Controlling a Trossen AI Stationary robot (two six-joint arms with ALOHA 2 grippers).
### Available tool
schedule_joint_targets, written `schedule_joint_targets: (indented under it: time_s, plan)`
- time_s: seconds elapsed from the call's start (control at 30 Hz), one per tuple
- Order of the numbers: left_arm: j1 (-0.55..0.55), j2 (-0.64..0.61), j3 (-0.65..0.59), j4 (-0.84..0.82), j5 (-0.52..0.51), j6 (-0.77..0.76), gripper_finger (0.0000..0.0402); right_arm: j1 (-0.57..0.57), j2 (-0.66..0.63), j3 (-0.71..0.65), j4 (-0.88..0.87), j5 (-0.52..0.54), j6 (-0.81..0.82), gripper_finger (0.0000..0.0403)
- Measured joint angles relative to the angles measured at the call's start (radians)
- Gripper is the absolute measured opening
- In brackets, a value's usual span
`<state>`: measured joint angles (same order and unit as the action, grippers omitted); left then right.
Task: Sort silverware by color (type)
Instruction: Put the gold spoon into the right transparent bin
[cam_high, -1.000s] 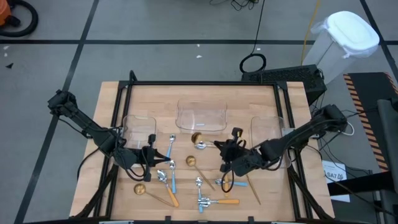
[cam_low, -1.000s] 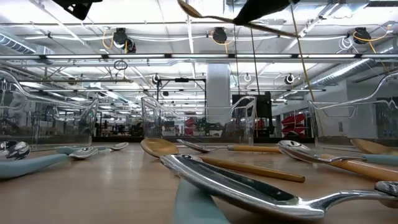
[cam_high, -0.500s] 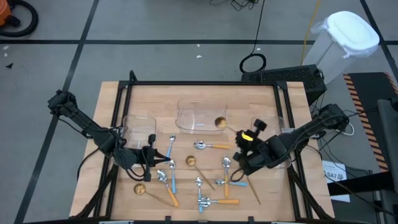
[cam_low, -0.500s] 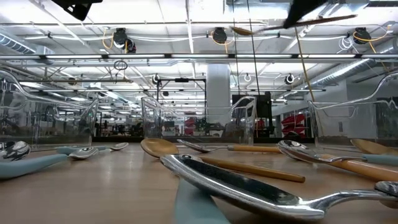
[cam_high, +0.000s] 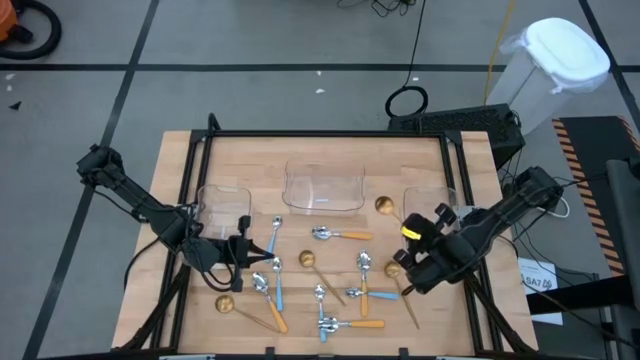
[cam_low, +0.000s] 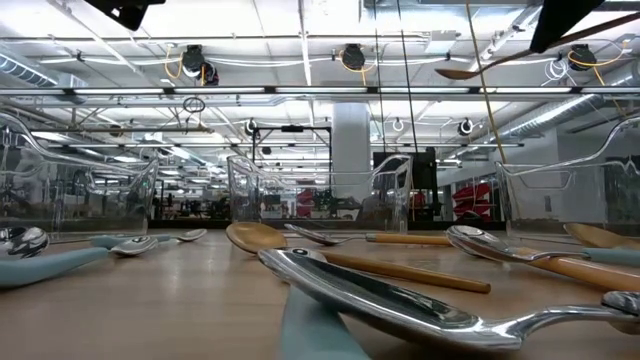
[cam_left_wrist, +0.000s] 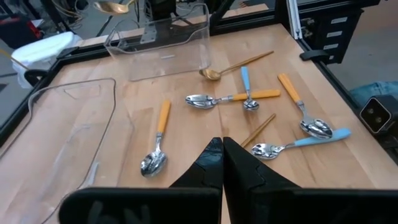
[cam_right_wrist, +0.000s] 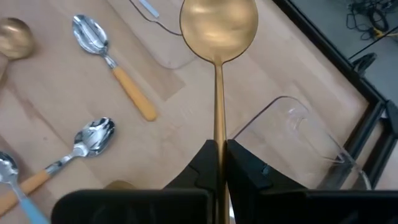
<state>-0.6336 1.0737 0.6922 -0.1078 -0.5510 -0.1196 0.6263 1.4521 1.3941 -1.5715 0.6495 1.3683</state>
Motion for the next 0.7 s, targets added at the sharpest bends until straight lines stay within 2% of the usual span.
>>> schedule_joint_targets:
  time_s: [0.17,0.7]
  plan:
    - [0.017,0.000,0.000,0.001,0.000,0.006,0.0001,0.017,-0.003,-0.036,0.001,0.002,0.036,0.0011]
    - [0.027,0.000,0.000,0.009,0.000,0.013,0.0001,0.017,-0.180,-0.404,0.028,-0.148,0.313,0.0012]
